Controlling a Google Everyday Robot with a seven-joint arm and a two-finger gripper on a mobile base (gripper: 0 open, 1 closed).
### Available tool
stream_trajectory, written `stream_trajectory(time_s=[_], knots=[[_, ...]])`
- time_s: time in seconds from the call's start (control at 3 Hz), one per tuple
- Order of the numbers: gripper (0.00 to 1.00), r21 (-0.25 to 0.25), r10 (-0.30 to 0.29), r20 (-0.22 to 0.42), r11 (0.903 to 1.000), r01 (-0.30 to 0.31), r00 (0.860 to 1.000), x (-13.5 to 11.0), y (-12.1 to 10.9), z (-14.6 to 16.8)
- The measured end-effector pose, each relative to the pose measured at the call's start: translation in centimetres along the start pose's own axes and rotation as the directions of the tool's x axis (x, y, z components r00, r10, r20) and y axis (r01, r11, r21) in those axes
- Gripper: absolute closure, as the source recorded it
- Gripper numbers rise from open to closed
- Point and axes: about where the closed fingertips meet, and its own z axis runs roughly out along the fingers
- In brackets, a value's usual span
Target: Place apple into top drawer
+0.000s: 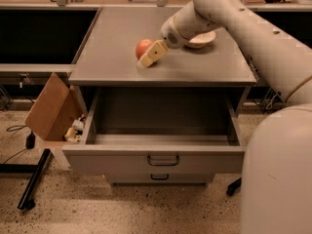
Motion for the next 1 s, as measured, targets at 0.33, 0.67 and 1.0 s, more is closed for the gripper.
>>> stream_trajectory(time_s=[0.33, 0.67, 1.0], knots=[[0.00, 0.005, 0.020, -0.003, 0.9998, -0.020, 1.000, -0.2, -0.5, 1.3], [0.27, 0.007, 0.033, -0.024, 0.9994, -0.033, 0.999, -0.3, -0.8, 3.0], [0.50, 0.005, 0.028, -0.041, 0.9996, -0.028, 0.999, -0.3, -0.6, 3.9]])
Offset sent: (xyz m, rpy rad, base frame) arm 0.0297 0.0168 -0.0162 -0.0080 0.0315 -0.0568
